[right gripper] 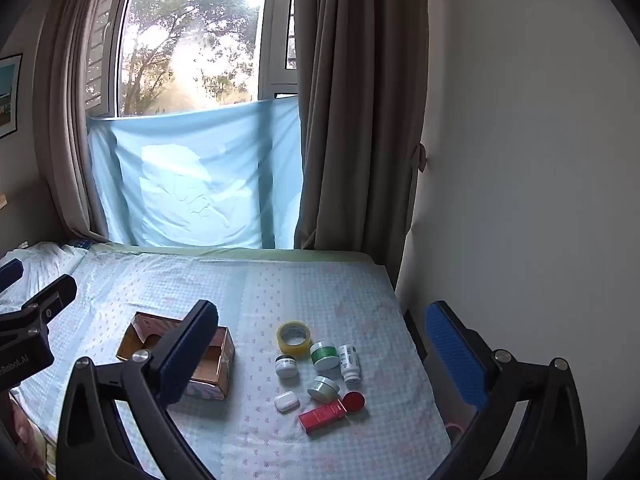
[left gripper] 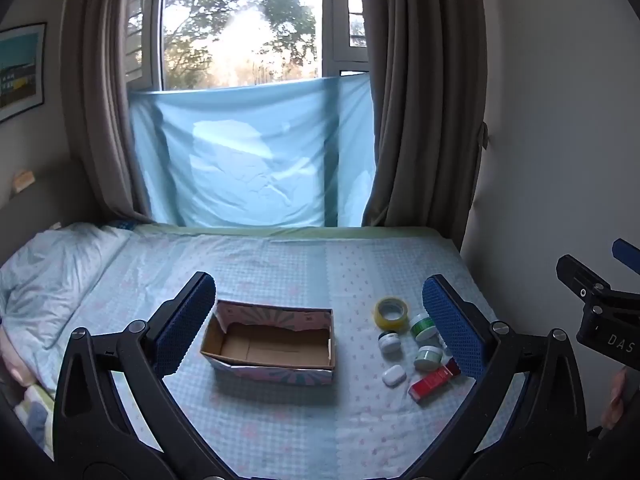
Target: Organize rigid objects
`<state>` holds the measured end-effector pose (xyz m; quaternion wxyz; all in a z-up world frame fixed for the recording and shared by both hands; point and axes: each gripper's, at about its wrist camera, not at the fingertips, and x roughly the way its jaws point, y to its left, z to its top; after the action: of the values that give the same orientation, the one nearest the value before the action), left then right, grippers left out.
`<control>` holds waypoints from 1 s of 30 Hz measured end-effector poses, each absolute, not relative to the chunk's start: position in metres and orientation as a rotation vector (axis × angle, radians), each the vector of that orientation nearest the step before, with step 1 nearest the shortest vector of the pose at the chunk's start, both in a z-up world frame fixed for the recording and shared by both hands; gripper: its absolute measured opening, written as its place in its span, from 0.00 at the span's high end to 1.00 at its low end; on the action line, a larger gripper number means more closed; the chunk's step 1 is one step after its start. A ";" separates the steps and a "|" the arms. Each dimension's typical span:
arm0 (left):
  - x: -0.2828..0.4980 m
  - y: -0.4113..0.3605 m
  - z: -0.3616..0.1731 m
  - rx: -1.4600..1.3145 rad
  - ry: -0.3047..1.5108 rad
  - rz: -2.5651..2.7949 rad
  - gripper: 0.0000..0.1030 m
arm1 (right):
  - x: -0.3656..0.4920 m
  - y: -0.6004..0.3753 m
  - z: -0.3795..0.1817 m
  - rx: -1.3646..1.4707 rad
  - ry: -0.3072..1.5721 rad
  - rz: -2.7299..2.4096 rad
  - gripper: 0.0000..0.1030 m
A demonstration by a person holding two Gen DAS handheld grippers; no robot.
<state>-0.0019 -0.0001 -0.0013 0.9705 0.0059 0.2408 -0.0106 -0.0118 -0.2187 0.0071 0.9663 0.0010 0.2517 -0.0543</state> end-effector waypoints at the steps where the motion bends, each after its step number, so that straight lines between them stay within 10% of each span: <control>1: -0.004 0.000 -0.002 0.011 0.485 -0.025 0.00 | -0.012 -0.218 0.007 0.001 0.507 -0.112 0.00; 30: -0.001 0.011 0.003 -0.006 0.476 -0.007 0.00 | -0.014 -0.211 0.009 -0.024 0.492 -0.122 0.00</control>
<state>-0.0014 0.0106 0.0032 0.9718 -0.0029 0.2358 -0.0035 -0.0143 -0.2110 0.0092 0.9680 -0.0118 0.2435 -0.0604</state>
